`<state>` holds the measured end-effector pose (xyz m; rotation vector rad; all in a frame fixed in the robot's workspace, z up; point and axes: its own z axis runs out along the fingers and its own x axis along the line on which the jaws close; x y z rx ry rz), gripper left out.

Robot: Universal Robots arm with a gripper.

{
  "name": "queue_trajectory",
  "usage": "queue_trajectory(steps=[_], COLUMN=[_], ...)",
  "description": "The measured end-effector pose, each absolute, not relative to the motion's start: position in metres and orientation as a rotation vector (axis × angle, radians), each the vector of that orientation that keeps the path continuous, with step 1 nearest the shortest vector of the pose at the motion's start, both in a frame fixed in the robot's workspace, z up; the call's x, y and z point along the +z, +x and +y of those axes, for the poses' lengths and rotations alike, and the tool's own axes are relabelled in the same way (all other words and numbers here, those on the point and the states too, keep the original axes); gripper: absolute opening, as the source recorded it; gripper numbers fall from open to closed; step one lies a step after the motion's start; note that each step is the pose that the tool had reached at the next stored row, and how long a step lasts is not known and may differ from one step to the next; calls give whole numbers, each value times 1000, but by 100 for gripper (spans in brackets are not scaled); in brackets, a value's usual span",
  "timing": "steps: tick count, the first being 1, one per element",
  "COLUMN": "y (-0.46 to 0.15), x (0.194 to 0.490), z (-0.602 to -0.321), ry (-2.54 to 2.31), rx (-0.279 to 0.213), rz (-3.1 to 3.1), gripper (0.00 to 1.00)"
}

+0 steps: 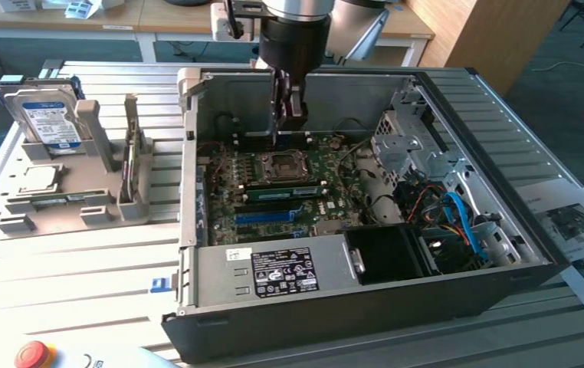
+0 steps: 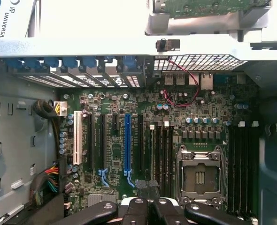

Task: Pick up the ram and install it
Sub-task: 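Press down the ram until it locks into place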

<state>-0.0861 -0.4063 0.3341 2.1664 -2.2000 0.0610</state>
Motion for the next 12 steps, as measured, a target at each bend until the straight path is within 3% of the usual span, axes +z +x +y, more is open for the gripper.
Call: queue_trajectory(steps=[12], y=[-66], x=[334], z=[-406], ry=[2166], rx=[61], rz=[-2200], gripper=[10])
